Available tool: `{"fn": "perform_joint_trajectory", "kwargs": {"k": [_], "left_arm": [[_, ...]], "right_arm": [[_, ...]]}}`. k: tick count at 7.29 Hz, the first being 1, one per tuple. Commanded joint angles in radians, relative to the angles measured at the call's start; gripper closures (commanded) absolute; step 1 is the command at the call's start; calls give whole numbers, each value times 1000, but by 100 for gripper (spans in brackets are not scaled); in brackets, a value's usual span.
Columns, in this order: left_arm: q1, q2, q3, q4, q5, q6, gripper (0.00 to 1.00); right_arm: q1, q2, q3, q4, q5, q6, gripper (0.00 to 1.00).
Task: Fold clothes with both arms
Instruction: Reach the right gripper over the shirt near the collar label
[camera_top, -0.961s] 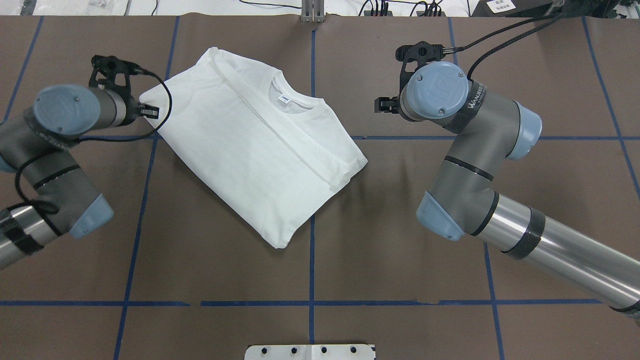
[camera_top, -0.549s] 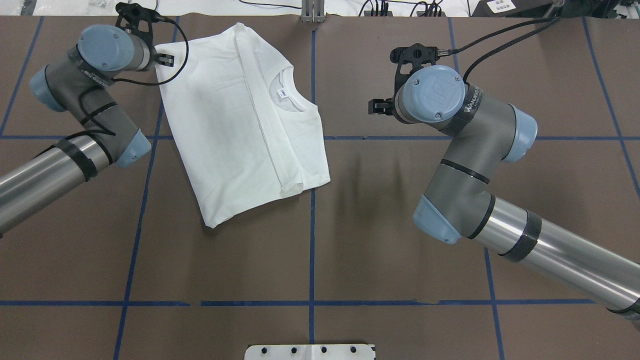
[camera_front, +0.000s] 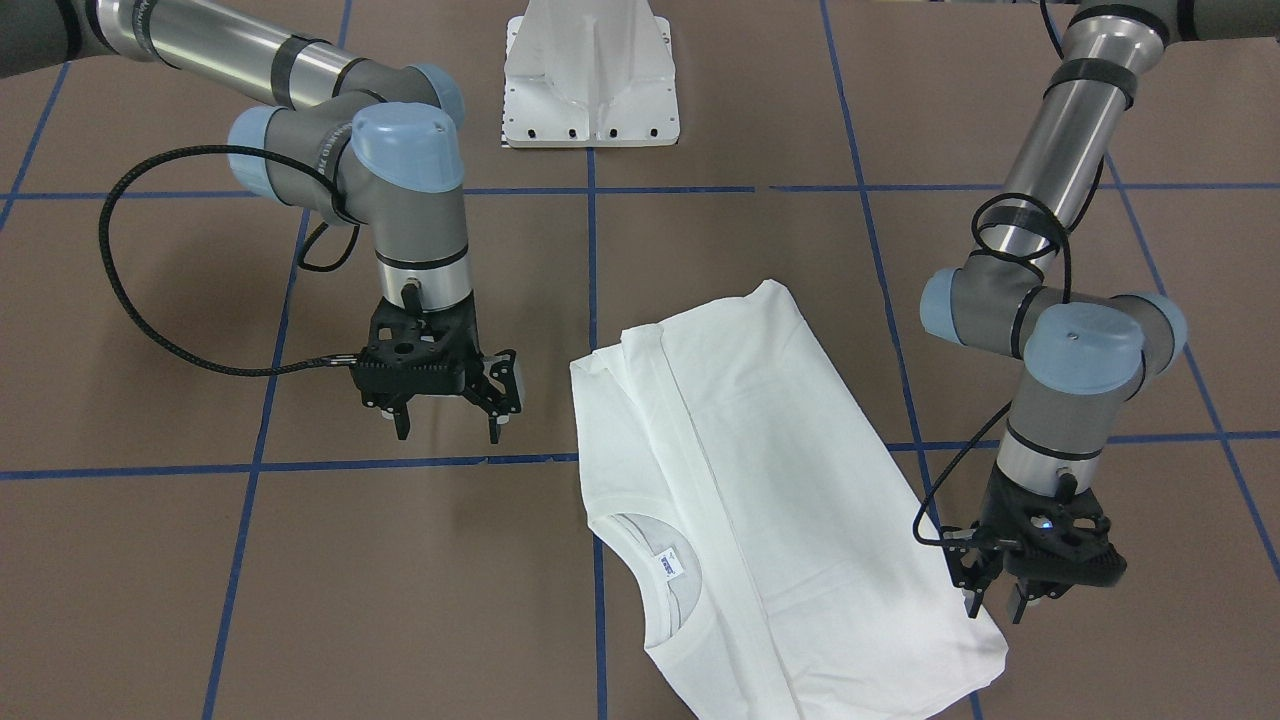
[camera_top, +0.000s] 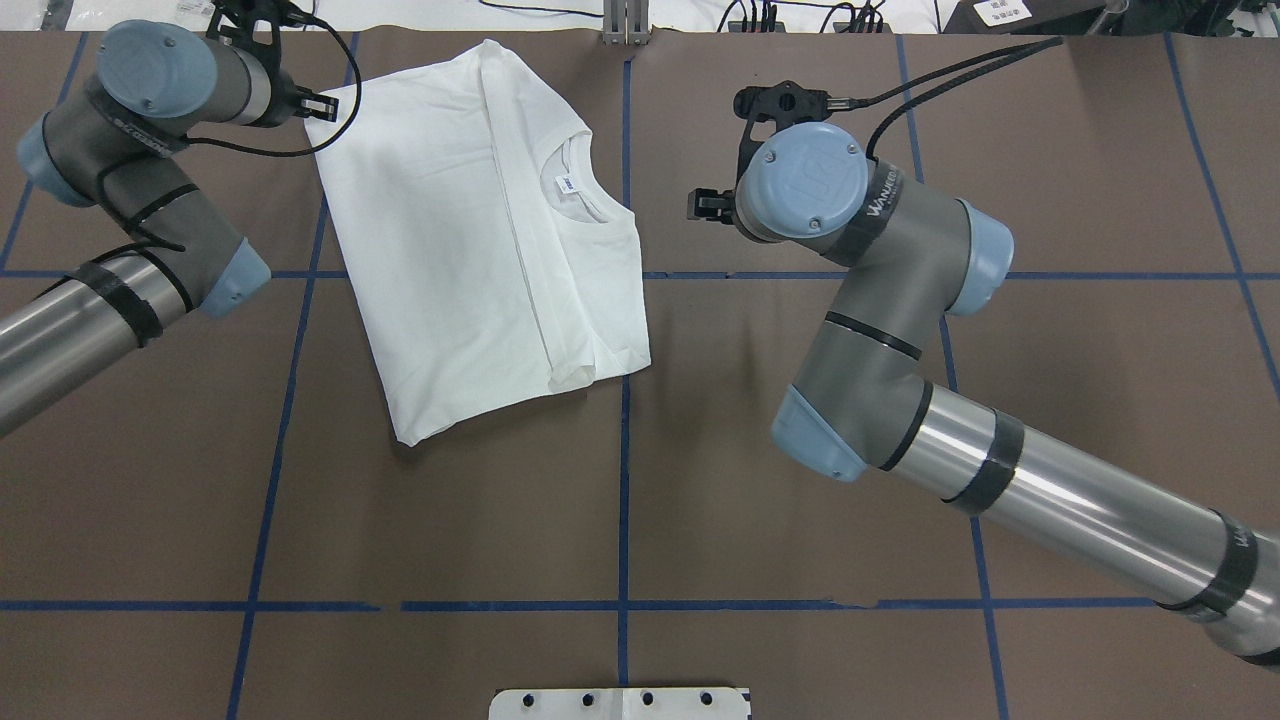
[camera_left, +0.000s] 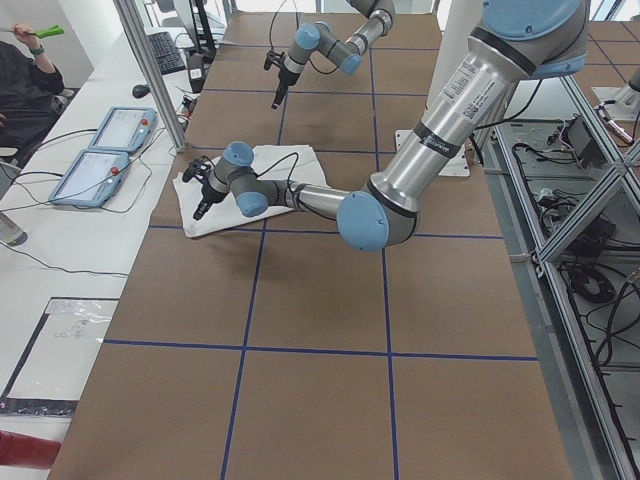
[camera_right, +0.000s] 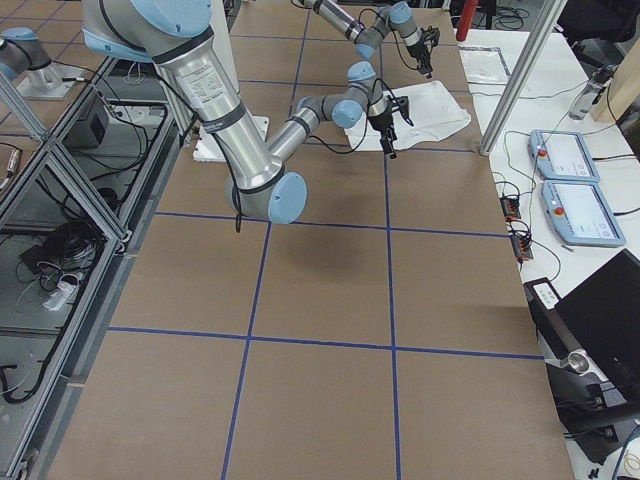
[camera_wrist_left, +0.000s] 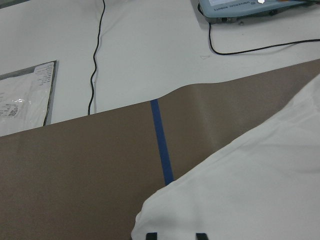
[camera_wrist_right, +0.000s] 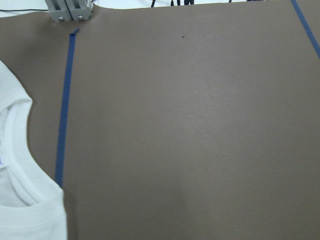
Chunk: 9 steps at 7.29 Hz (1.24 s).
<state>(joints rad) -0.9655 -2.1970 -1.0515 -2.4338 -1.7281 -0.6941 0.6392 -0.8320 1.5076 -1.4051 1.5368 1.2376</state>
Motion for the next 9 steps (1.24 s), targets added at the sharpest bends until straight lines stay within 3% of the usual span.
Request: {"fn": "perform_joint_trajectory", "kwargs": {"k": [1,3,5,9], "left_arm": [[-15,49,-79,-10,-45,4,0],[-13,66,-93,-10,-45,1,0],[-13,71,-100,-10,-44,-1,0],[-15,80,-102,-10,-42,-1,0]], "right_arm": [[-35,213,-251,67,-48,136,3],[-53,257,-456,319,-70,161,12],[-55,339,-631,415,-76,161,18],[-73,335,-675,434,-95,154,27]]}}
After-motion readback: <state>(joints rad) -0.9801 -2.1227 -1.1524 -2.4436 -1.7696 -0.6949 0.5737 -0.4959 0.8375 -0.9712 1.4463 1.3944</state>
